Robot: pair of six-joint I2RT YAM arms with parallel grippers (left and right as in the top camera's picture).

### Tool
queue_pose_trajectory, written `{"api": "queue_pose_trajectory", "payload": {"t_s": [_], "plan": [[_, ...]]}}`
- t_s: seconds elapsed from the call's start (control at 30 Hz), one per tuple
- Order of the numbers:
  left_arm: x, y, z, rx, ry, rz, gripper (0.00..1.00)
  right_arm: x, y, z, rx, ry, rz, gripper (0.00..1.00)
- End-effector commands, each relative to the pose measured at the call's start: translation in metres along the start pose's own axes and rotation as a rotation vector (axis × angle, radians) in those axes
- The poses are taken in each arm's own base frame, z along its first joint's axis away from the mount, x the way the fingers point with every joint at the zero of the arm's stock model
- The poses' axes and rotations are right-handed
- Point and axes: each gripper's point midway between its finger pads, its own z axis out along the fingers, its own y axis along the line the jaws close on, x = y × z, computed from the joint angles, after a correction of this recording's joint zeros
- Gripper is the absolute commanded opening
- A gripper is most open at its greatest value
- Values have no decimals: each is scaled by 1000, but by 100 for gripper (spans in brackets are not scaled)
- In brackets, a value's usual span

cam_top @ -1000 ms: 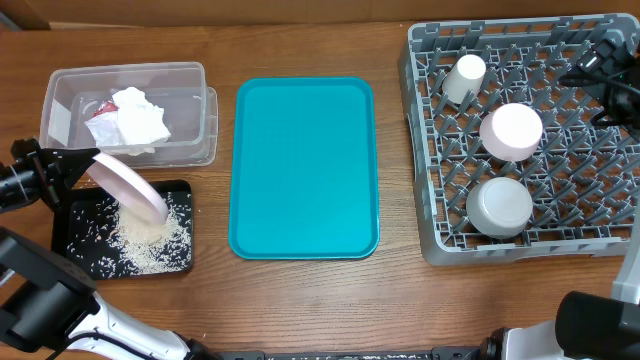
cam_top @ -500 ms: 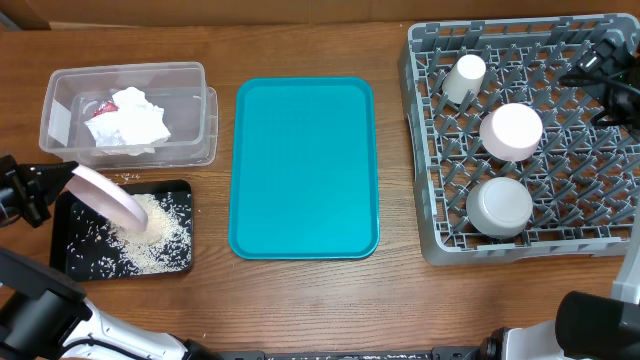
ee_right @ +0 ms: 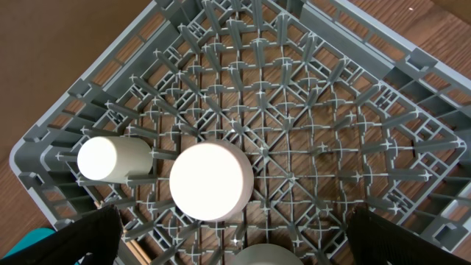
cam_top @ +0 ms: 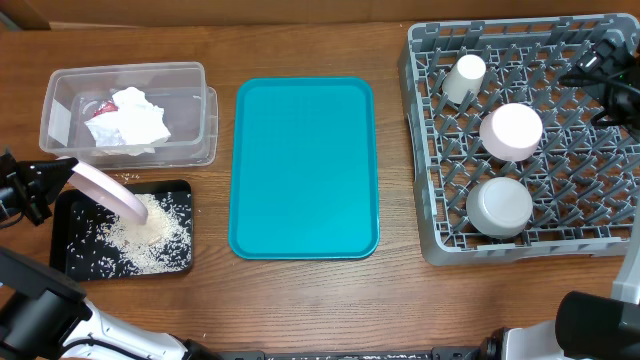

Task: Sort waste into correct bins and load items into the dishwasher
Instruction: 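Hold the plate tilted over the black tray, shaking rice off, then carry the emptied plate right over the teal tray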

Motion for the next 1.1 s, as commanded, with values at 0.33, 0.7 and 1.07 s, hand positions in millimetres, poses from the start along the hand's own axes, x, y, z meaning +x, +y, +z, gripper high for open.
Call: {"api": "queue_pose_trajectory", "payload": {"t_s": [0.33,0.7,1.07], "plan": [[6,7,3,-53,12,-41,4,-5,-1,-3,1,-20,10,100],[56,-31,37,-109,92,66,4,-5,-1,-3,1,-20,10,100],[135,-50,87,-265,241,213,4,-5,-1,-3,1,-20,10,100]]}}
